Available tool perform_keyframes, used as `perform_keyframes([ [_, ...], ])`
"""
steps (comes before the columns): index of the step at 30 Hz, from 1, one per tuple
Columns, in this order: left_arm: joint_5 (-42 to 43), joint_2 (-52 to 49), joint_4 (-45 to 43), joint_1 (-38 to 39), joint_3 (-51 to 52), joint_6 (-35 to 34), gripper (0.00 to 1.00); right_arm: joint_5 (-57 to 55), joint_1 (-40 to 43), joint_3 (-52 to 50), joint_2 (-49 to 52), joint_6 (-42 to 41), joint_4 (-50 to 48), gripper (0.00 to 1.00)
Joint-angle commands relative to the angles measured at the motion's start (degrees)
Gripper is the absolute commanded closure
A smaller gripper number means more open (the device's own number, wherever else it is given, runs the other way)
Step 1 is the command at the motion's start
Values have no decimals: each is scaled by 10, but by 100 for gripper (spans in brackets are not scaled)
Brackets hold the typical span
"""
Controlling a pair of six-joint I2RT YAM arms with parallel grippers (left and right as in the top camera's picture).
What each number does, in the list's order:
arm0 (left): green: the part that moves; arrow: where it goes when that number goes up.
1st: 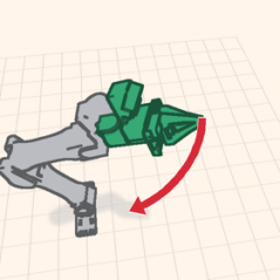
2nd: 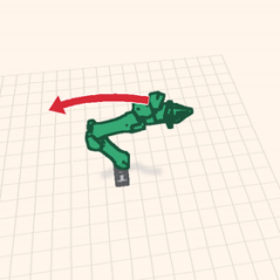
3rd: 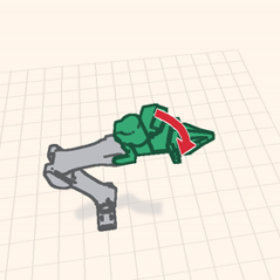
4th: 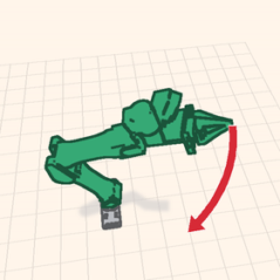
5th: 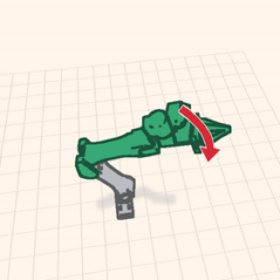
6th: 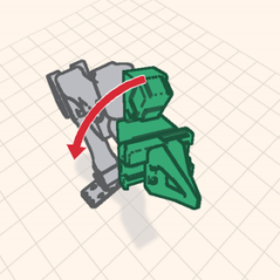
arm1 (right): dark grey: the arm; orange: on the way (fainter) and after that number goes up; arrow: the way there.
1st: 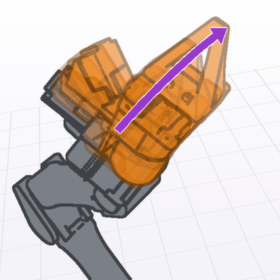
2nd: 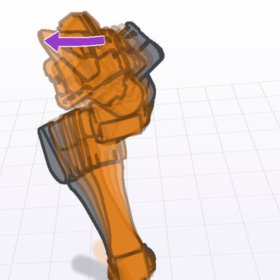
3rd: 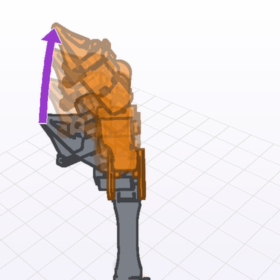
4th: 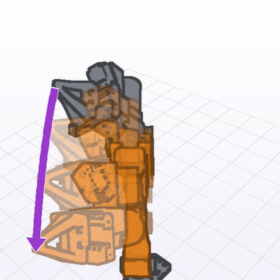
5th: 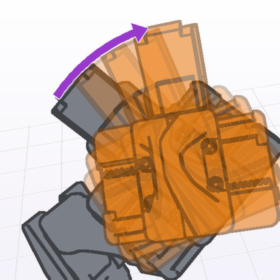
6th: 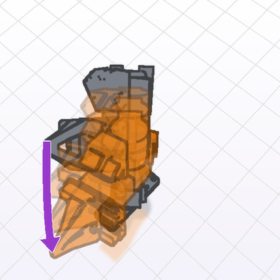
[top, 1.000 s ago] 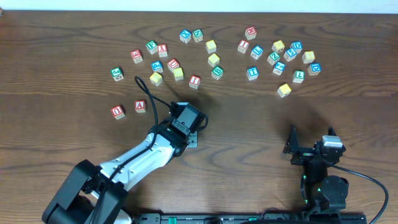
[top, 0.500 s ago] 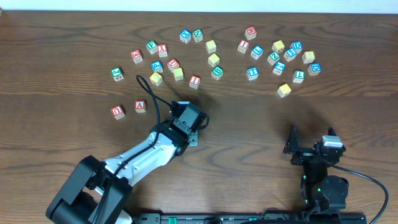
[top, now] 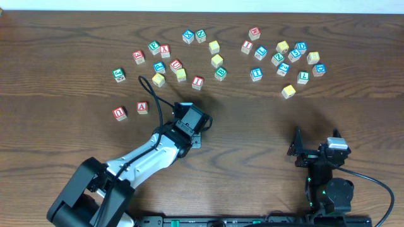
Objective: Spell out ROBOT
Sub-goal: 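Set the O block beside R and open the left gripper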
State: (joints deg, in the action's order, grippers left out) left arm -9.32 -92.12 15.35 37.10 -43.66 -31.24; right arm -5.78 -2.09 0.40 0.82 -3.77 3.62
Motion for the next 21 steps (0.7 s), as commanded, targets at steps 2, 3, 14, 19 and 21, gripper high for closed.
perform_keyframes([
  [2, -4, -20, 8, 0, 8, 8, 76, 2, 5, -1, -4, 7, 2, 1],
  [3, -4, -20, 8, 0, 8, 8, 75, 2, 5, -1, -4, 7, 2, 1],
  [14, -4, -20, 8, 0, 8, 8, 66, 2, 5, -1, -4, 7, 2, 1],
  [19, -4, -20, 8, 0, 8, 8, 65, 2, 5, -1, -4, 7, 2, 1],
  [21, -4, -20, 8, 0, 8, 8, 66, 2, 5, -1, -4, 7, 2, 1],
])
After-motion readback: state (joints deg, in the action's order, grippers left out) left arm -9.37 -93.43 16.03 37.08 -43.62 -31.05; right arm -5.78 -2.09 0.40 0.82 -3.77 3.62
